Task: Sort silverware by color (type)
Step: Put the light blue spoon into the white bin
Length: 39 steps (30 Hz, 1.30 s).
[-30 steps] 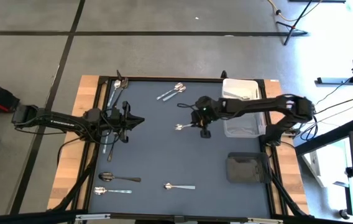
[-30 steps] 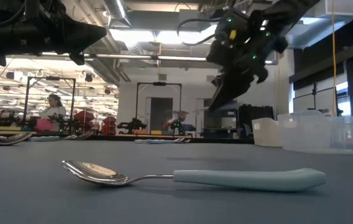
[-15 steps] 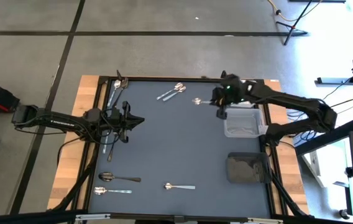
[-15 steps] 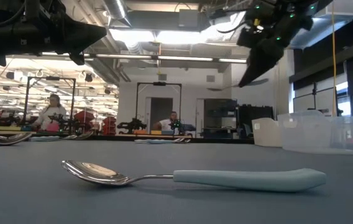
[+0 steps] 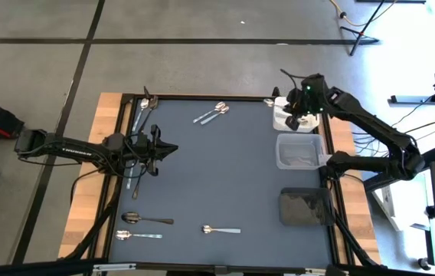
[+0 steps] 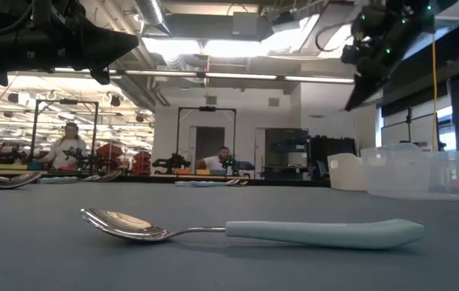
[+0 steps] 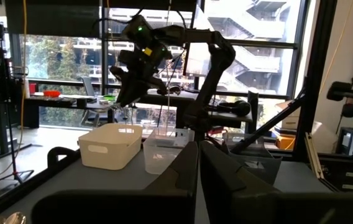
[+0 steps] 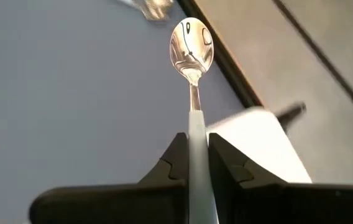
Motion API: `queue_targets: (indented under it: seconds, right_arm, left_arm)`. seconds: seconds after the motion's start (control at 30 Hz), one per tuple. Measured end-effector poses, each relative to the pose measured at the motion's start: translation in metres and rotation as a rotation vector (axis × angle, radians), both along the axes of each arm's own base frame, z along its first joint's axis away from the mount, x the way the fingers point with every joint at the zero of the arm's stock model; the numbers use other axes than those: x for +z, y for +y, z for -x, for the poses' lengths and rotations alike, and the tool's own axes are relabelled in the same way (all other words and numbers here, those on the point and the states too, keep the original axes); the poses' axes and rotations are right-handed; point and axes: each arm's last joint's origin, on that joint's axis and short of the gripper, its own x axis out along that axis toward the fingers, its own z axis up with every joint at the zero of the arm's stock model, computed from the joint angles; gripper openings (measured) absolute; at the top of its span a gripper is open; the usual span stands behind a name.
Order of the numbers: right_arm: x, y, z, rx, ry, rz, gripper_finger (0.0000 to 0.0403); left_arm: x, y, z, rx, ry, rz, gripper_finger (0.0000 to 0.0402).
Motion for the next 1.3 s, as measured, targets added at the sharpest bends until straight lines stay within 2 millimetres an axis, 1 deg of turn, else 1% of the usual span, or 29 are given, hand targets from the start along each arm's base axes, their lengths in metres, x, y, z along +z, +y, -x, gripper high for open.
queue_targets:
  seconds: [0.17, 0.27, 0.43, 0.53, 0.73, 0.87, 1.03, 1.2, 1.3]
  right_arm:
    - [-0.020, -0.012, 0.017, -0.045, 0.021, -0.031, 0.0020]
    - [-0.030, -0.019, 0.025, -0.096, 0.035, -0.012, 0.0020]
    - [-0.047, -0.029, 0.035, -0.150, 0.129, -0.022, 0.0020]
    - [-0.056, -0.036, 0.035, -0.163, 0.157, -0.057, 0.0019]
    - [-0.077, -0.048, 0.030, -0.187, 0.252, -0.107, 0.0020]
    - [-0.086, -0.053, 0.028, -0.212, 0.287, -0.128, 0.0035]
    - [-0.088, -0.056, 0.027, -0.254, 0.264, -0.140, 0.0060]
    - [-0.087, -0.057, 0.026, -0.270, 0.247, -0.132, 0.0104]
    - [-0.080, -0.059, 0.025, -0.271, 0.245, -0.129, 0.0130]
  left_arm:
    - [0.000, 0.000, 0.000, 0.000, 0.000, 0.000, 0.0011]
    - [0.000, 0.000, 0.000, 0.000, 0.000, 0.000, 0.0011]
    - [0.000, 0.000, 0.000, 0.000, 0.000, 0.000, 0.0011]
    - [0.000, 0.000, 0.000, 0.000, 0.000, 0.000, 0.0011]
    - [0.000, 0.000, 0.000, 0.000, 0.000, 0.000, 0.0011]
    - [0.000, 0.000, 0.000, 0.000, 0.000, 0.000, 0.0011]
    - [0.000, 0.000, 0.000, 0.000, 0.000, 0.000, 0.0011]
    - [0.000, 0.000, 0.000, 0.001, 0.000, 0.000, 0.0011]
    - [0.000, 0.000, 0.000, 0.001, 0.000, -0.001, 0.0011]
